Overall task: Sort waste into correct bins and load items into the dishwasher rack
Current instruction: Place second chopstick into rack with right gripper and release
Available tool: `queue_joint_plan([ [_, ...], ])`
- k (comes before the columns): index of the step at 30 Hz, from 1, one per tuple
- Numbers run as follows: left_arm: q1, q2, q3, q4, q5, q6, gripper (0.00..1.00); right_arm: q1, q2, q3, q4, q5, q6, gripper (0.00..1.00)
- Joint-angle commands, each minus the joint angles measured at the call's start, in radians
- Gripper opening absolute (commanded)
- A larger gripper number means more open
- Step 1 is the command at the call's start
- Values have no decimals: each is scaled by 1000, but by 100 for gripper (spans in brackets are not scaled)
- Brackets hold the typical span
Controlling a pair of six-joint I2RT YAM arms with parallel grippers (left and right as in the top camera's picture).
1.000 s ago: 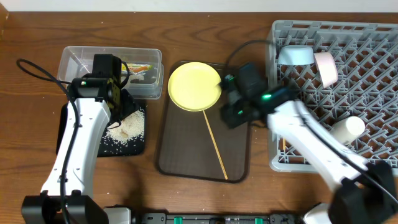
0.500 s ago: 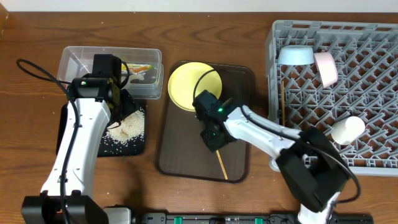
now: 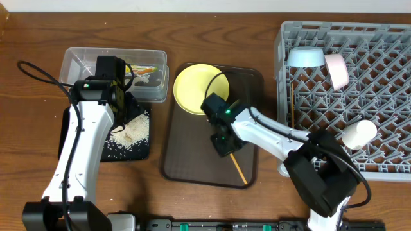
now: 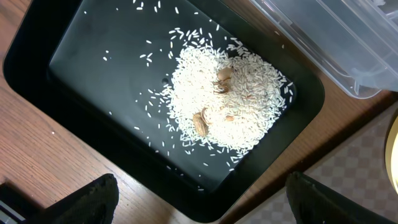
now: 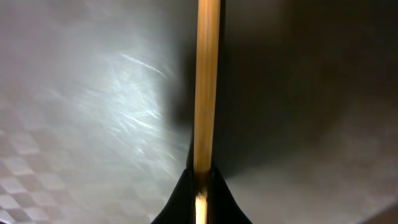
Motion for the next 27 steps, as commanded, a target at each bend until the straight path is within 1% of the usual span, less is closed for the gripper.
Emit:
queue_joint_plan([
  [1,6,4,11,-2,-3,6,89,-67,-37,40,-23,6,13,1],
  [5,6,4,11,-2,-3,6,89,-151,-137,72,-45,33,10,1],
  [10,6,4,11,-2,-3,6,89,-275,-306,78,-43,110,-18,1],
  [15,6,4,11,-2,-3,6,89,-387,-410,78,-54,161,-27,1],
  [21,6,4,11,-2,-3,6,89,-504,-417,74,-107,163,-71,1],
  [27,6,4,11,-2,-3,6,89,-568,-372,70,-143,162,-105,1],
])
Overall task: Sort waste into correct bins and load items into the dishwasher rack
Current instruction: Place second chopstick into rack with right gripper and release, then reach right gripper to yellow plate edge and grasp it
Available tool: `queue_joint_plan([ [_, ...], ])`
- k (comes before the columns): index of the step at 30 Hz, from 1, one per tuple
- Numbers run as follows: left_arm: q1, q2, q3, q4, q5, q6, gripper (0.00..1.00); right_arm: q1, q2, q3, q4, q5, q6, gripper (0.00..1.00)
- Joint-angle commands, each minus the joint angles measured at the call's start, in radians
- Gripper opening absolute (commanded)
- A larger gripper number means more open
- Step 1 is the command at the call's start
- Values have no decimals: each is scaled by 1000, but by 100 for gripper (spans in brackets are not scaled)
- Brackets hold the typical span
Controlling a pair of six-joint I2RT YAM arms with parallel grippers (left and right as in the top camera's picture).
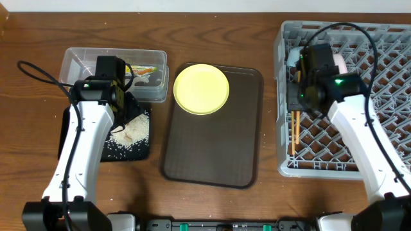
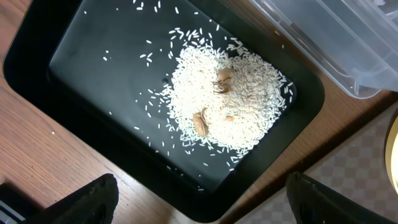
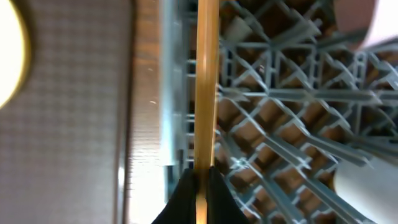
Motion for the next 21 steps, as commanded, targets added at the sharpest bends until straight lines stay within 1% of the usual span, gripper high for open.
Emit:
queue_joint_plan([
  [1,6,4,11,-2,-3,6,89,-21,40,-3,-14,9,-33,1],
  [5,6,4,11,-2,-3,6,89,-19,84,-3,-29,1,-39,1],
  [6,6,4,11,-2,-3,6,89,-19,90,-3,-31,1,-39,5],
  [7,6,4,11,-2,-3,6,89,-19,95,-3,-31,2,-40,12],
  [9,6,4,11,-2,-3,6,89,-19,98,-3,-25,2,-40,23],
  [12,6,4,11,-2,-3,6,89,-19,95,-2,-6,2,-39,36],
  [15,6,4,11,-2,-3,6,89,-19,89,0,15,2,-40,38],
  [19,6,4,11,-2,-3,6,89,-18,60,26,91,-5,-59,40],
  [21,6,4,11,-2,-3,6,89,-13,47,49,137,-55,-70,41],
])
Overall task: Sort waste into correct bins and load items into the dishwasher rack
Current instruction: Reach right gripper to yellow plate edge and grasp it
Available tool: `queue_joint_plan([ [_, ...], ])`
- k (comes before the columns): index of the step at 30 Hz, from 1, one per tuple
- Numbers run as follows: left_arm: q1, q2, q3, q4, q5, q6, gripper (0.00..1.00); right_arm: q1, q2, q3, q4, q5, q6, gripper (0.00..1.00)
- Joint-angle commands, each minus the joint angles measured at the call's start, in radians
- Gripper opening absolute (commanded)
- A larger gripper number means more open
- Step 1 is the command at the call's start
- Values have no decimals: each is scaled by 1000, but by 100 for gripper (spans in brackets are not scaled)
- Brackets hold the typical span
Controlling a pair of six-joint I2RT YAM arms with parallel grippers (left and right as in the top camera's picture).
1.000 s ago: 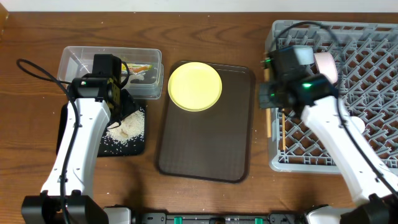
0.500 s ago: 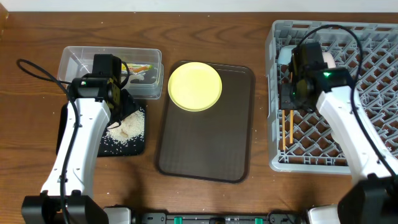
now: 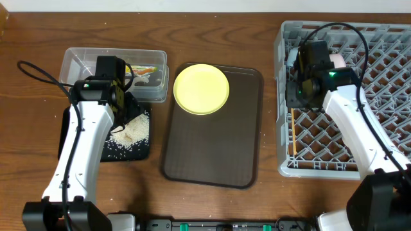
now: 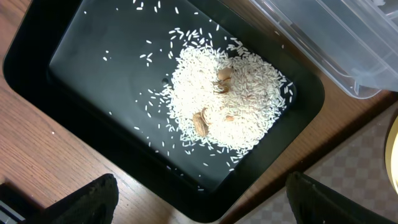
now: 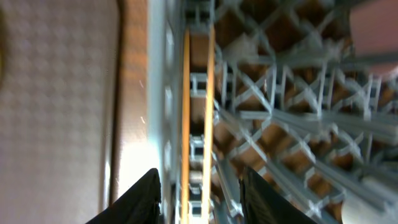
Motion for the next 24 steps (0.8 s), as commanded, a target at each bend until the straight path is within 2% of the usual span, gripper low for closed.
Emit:
queue_joint_plan([
  [1,6,4,11,-2,-3,6,89,10,-50,56,64,-84,-32,41],
  [6,6,4,11,-2,-3,6,89,57,-43,60,229,-245,-34,44],
  [9,6,4,11,-2,-3,6,89,104,-18,60,285,-245,-34,47],
  [14,6,4,11,-2,-3,6,89,184,79,60,359,-214,-26,58],
  [24,6,4,11,-3,-3,6,89,270,346,60,519,-186,103,57],
])
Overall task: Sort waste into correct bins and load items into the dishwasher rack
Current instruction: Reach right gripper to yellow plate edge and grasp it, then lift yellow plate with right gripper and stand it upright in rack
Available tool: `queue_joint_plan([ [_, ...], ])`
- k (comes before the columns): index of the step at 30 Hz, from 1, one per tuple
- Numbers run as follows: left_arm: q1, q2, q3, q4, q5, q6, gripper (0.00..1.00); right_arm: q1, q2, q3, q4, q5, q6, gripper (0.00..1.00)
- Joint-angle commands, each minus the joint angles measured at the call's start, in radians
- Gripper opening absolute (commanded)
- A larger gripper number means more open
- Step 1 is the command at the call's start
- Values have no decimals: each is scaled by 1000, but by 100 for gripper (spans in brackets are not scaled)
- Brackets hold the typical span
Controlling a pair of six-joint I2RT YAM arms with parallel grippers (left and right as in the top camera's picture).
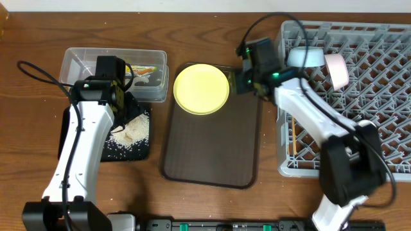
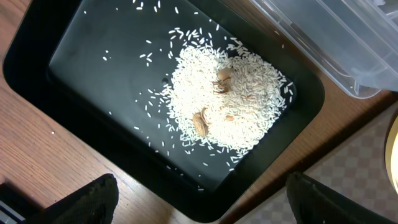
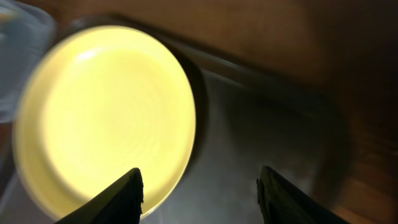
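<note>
A yellow plate lies at the far end of the brown tray. My right gripper hovers open just right of the plate, over the tray's far right corner. In the right wrist view the plate fills the left side, and the right gripper has nothing between its fingers. Chopsticks lie along the left side of the grey rack. My left gripper hangs open over the black bin of rice; in the left wrist view the left gripper is empty.
A blue bowl and a pink cup stand in the rack's far left part. A clear plastic container with scraps sits behind the black bin. The rack's wall rises just right of the tray.
My right gripper has moved from the rack's left side, above the chopsticks, to the tray's far right corner beside the yellow plate. It is still open. The left arm has not moved.
At first my right gripper was shut on a chopstick down on the brown tray. Then it held the chopstick over the rack's left side. Then it was open with the chopsticks lying in the rack, and now it is by the plate. The left gripper stayed over the rice.
</note>
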Motion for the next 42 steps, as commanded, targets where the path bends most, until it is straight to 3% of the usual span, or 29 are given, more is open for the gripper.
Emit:
queue_joint_plan([
  [1,6,4,11,-3,-3,6,89,34,77,10,33,8,60,57],
  [7,6,4,11,-3,-3,6,89,70,168,10,61,9,59,54],
  [9,6,4,11,-3,-3,6,89,78,184,10,60,9,59,48],
  [13,6,4,11,-3,-3,6,89,78,181,11,61,10,59,13],
  [16,6,4,11,-3,-3,6,89,64,159,17,58,41,58,1],
  [20,6,4,11,-3,-3,6,89,34,79,18,47,111,39,1],
  [27,6,4,11,-3,-3,6,89,-23,-167,18,0,235,-115,1],
  [34,6,4,11,-2,-4,6,89,-105,-404,18,-83,526,-302,1],
  [42,6,4,11,-2,-4,6,89,-182,-479,18,-202,902,-415,1],
])
